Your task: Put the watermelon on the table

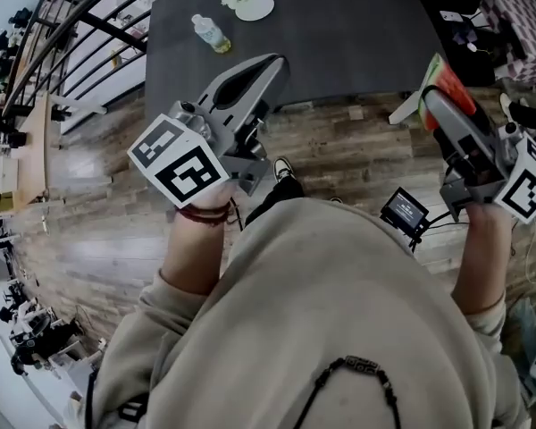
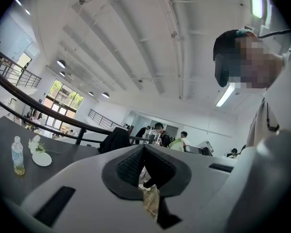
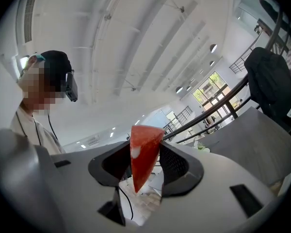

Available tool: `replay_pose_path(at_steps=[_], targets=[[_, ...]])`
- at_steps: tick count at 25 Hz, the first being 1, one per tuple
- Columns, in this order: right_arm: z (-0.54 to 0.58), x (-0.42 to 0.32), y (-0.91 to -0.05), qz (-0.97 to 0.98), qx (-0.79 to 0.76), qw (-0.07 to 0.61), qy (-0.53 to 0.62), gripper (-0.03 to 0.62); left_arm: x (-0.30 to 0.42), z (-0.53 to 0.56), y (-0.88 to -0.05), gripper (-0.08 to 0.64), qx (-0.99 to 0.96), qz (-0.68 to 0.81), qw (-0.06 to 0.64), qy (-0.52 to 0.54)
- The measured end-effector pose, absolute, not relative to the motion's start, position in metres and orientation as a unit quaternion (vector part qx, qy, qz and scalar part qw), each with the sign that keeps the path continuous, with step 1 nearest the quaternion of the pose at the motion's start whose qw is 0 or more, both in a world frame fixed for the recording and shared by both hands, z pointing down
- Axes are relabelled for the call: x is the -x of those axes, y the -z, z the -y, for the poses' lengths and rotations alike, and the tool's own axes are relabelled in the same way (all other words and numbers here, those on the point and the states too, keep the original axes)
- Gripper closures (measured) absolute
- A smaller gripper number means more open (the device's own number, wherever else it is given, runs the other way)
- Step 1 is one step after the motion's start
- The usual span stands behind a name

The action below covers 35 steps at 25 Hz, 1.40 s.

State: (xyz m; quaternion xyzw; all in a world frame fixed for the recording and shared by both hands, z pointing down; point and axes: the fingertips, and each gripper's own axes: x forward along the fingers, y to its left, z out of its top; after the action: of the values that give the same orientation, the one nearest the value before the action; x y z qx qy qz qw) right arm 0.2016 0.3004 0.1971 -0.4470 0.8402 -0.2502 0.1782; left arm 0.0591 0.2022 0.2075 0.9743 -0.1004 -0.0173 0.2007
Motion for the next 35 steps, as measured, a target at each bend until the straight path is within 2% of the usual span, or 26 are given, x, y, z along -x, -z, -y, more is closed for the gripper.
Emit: replay_pose_path(at_steps=[10,22,28,35], targets=[[-0.286,-0.206,-0.193,-0.833,0.468,0.169,0.242,0.397,-0.073,-0.179,-0.209,0.554,-0.977,0.068,0.203,0.021],[-0.166,-0.177,-0.179,-0.828,0.484,0.152,0.238,0.397,-0.073,-0.065,-0.221,0.554,-0.979,0.023,0.201,-0.008],[-0.073,-0.135,-0.197,-0.838,0.498,0.067,0.216,0.397,-0.069,-0.001,-0.227,0.554,-0.988,0.029,0.134,-0.067],[0.027,-0.091,-0.215,-0.844,0.5,-0.007,0.193,0.397,-0.04,0.059,-0.218,0.554,-0.987,0.073,0.134,-0.053]])
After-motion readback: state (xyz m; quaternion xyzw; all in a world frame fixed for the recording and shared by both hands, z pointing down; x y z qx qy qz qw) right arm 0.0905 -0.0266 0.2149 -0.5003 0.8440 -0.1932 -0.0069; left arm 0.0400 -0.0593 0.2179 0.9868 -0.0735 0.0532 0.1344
